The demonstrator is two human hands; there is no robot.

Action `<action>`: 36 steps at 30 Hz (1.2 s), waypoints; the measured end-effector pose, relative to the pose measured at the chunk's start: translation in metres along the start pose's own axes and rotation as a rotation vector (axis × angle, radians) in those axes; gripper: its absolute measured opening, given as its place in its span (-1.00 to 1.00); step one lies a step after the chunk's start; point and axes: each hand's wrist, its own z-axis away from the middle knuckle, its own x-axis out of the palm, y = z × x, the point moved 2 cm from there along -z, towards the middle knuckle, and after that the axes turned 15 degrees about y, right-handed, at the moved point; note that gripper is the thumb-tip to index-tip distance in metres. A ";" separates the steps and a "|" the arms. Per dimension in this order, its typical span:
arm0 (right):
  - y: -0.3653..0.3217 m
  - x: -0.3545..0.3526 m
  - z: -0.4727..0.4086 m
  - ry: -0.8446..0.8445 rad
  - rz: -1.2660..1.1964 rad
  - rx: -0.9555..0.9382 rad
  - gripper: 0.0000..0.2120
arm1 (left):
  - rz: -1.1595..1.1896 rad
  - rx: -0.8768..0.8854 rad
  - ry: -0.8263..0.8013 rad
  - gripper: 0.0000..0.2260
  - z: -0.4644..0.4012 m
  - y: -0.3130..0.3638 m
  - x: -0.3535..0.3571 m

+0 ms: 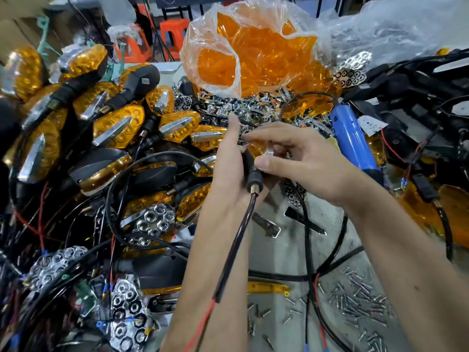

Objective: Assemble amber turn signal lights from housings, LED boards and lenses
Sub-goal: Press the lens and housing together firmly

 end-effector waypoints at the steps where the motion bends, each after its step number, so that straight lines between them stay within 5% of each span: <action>1: 0.000 0.001 0.000 0.002 -0.024 -0.012 -0.57 | -0.037 0.017 -0.036 -0.32 0.002 0.000 0.000; 9: 0.000 0.000 0.001 0.065 -0.162 -0.129 -0.70 | -0.143 0.191 -0.084 -0.73 0.009 0.003 0.000; 14: -0.001 -0.003 -0.001 0.048 -0.334 -0.090 -0.70 | -0.306 0.200 -0.146 -0.63 0.014 0.015 0.003; 20: 0.004 0.000 -0.003 -0.011 -0.342 -0.036 -0.58 | -0.703 0.328 0.083 -0.43 0.014 0.026 -0.003; 25: 0.009 -0.003 -0.002 0.019 -0.241 -0.052 -0.60 | -0.844 0.328 0.187 0.01 0.009 0.025 -0.011; 31: 0.019 -0.010 -0.008 0.091 -0.013 0.002 -0.45 | -0.705 0.271 0.100 -0.66 0.012 0.017 -0.017; 36: 0.020 -0.018 -0.007 0.100 -0.028 -0.029 -0.43 | -0.626 0.137 0.050 -0.41 0.017 0.012 -0.011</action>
